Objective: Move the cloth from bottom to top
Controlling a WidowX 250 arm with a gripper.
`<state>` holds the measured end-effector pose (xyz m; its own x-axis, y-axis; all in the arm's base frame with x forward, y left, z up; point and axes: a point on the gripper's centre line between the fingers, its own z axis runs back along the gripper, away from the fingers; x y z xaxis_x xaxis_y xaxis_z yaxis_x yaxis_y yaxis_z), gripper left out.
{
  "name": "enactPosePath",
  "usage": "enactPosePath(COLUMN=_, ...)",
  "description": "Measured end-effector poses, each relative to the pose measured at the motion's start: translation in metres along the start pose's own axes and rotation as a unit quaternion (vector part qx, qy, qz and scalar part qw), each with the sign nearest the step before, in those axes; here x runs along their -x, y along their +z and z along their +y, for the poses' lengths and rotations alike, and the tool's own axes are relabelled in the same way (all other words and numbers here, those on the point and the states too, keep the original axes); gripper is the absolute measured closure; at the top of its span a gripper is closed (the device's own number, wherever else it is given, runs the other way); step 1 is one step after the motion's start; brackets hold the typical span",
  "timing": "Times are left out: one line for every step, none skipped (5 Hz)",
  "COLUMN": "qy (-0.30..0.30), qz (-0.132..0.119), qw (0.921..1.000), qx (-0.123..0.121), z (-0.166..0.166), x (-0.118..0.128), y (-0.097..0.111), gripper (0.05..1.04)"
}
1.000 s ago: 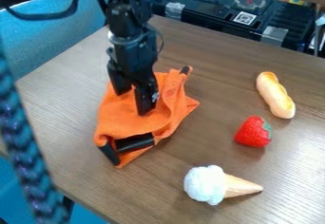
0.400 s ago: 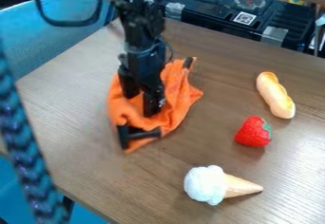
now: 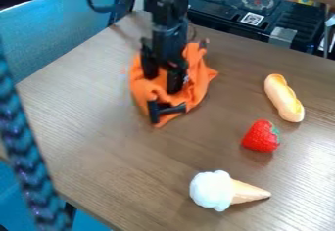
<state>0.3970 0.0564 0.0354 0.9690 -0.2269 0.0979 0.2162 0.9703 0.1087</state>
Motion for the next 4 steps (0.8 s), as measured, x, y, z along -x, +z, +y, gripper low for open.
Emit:
enactPosePath(qy=0.036, qz=0.008, qw=0.9993, qx=0.011, z=0.011, x=-0.031, y=-0.003, gripper=0.084)
enactPosePath(qy=0.054, qz=0.013, qw=0.9984, qx=0.011, z=0.018, x=-0.047, y=-0.003, gripper=0.084)
enactPosePath(qy=0.057, qz=0.016, qw=0.9981, qx=0.016, z=0.017, x=-0.047, y=-0.004, gripper=0.084)
enactPosePath(qy=0.049, qz=0.016, qw=0.9985, qx=0.020, z=0.009, x=-0.028, y=-0.005, gripper=0.085)
